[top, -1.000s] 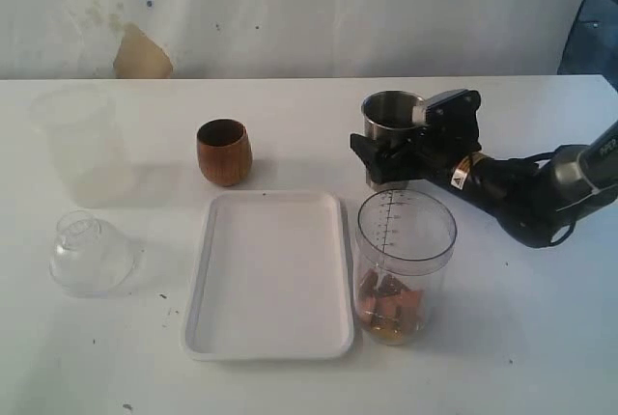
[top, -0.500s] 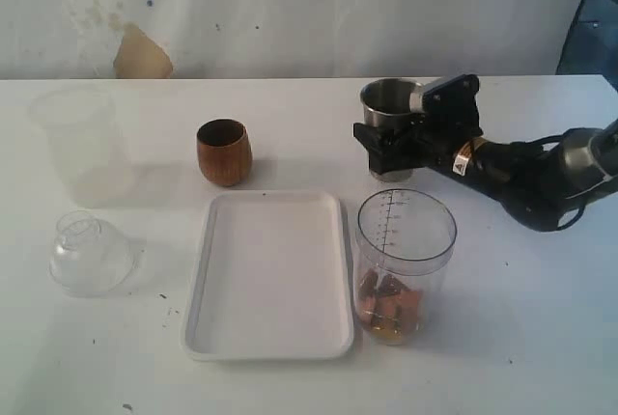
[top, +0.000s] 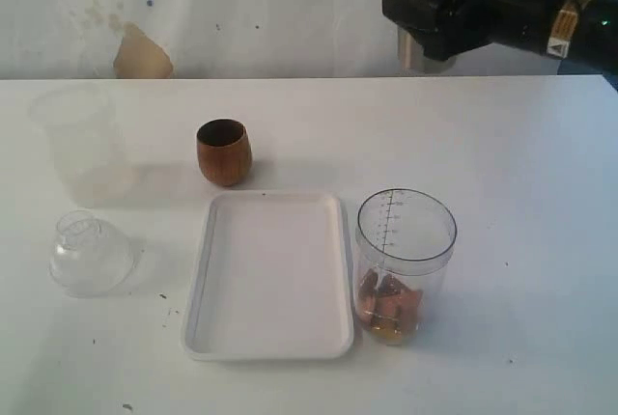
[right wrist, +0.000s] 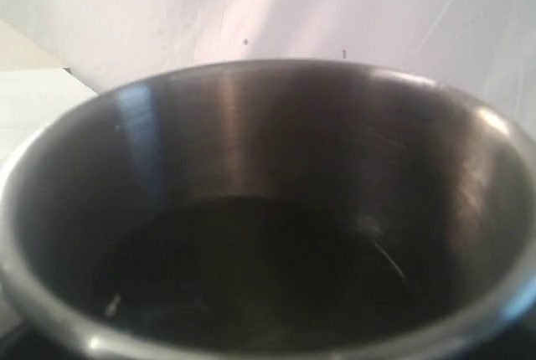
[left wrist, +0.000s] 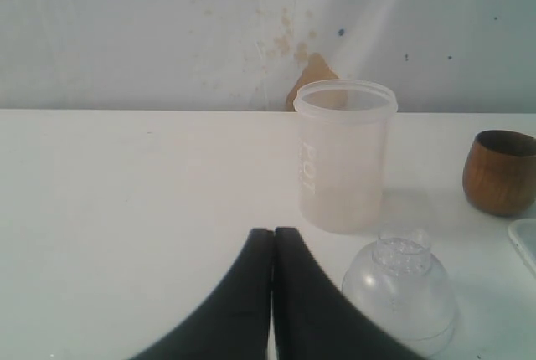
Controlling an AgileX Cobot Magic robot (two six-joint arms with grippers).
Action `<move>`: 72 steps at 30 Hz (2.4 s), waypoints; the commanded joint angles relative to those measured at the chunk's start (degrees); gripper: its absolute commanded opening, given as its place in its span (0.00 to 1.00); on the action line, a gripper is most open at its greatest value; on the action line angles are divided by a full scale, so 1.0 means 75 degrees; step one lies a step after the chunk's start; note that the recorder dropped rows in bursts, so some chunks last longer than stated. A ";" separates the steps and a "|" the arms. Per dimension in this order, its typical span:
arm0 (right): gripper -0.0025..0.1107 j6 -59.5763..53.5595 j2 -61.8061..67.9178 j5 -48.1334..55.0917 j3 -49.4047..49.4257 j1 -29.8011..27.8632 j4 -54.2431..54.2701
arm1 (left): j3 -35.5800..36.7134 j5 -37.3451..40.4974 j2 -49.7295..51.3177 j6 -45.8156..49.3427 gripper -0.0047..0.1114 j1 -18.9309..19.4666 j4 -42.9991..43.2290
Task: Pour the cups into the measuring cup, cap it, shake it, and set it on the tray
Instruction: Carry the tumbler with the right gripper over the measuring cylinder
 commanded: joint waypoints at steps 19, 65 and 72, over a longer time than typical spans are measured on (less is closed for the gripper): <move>0.02 0.1035 -0.2865 0.0375 0.3069 -0.0683 -0.0050 | 0.0051 -0.0086 -0.0036 -0.0016 0.05 -0.0005 -0.0016; 0.02 -0.2293 -0.1135 -0.0270 0.3249 -0.0683 0.0635 | 0.0051 -0.0086 -0.0036 -0.0016 0.05 -0.0005 -0.0016; 0.02 -0.3441 -0.0704 -0.0919 0.3249 -0.0683 0.0635 | 0.0051 -0.0086 -0.0036 -0.0016 0.05 -0.0005 -0.0016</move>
